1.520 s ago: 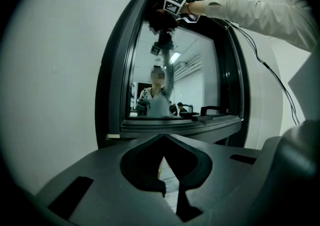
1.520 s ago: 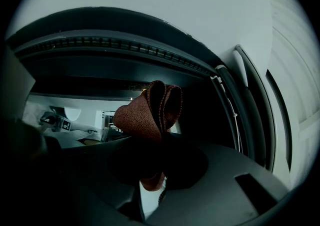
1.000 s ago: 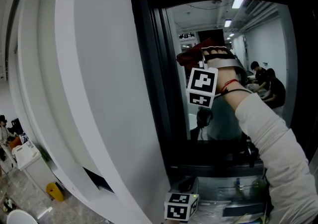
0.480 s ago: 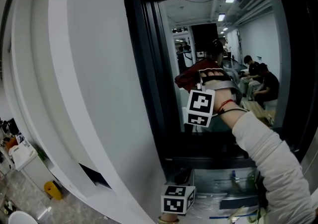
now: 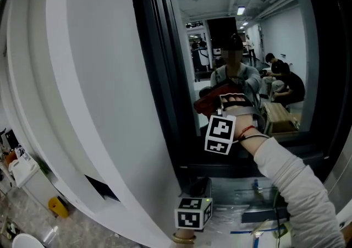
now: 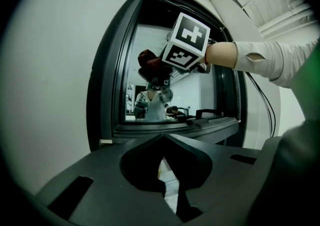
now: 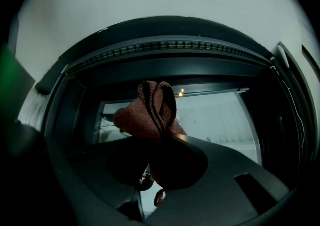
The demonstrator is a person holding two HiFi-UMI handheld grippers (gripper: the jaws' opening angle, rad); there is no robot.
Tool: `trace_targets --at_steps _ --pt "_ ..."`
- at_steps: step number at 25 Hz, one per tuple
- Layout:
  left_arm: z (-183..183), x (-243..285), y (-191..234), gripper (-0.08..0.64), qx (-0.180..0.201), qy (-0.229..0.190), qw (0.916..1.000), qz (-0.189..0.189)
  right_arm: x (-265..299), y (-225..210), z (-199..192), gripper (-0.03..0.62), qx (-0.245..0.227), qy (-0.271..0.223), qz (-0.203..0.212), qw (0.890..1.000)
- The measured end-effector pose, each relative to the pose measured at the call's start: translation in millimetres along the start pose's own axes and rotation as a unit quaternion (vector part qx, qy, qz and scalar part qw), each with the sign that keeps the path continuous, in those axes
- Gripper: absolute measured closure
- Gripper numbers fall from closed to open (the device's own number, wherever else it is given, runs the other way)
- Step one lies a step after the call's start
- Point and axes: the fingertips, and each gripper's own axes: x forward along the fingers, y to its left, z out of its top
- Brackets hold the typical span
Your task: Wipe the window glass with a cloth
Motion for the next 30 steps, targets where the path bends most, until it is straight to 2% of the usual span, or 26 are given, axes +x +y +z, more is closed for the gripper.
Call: trace_targets --at_steps 9,16,20,23,30 --pt "-12 7 6 0.555 -0.009 0.011 0.9999 0.002 1 71 -1 0.541 0.013 -0.003 0.063 0.998" --pt "-10 14 5 0.555 -0.009 0.013 0.9999 0.002 2 83 -1 0.541 0.013 -0.011 0.073 0.997" --pt "-7 22 -1 0.555 -0.001 0.013 0.9999 -0.004 -11 66 3 0.541 0.056 -0.043 0.077 0.995" --pt "2 31 -8 0.555 0.007 0.010 0.9999 -0.010 -25 36 -1 0.541 0.077 -0.064 0.062 0.993" --pt "19 56 -30 0.555 0.022 0.004 0.9992 -0.032 -39 -44 -51 0.541 0.089 -0.049 0.005 0.995"
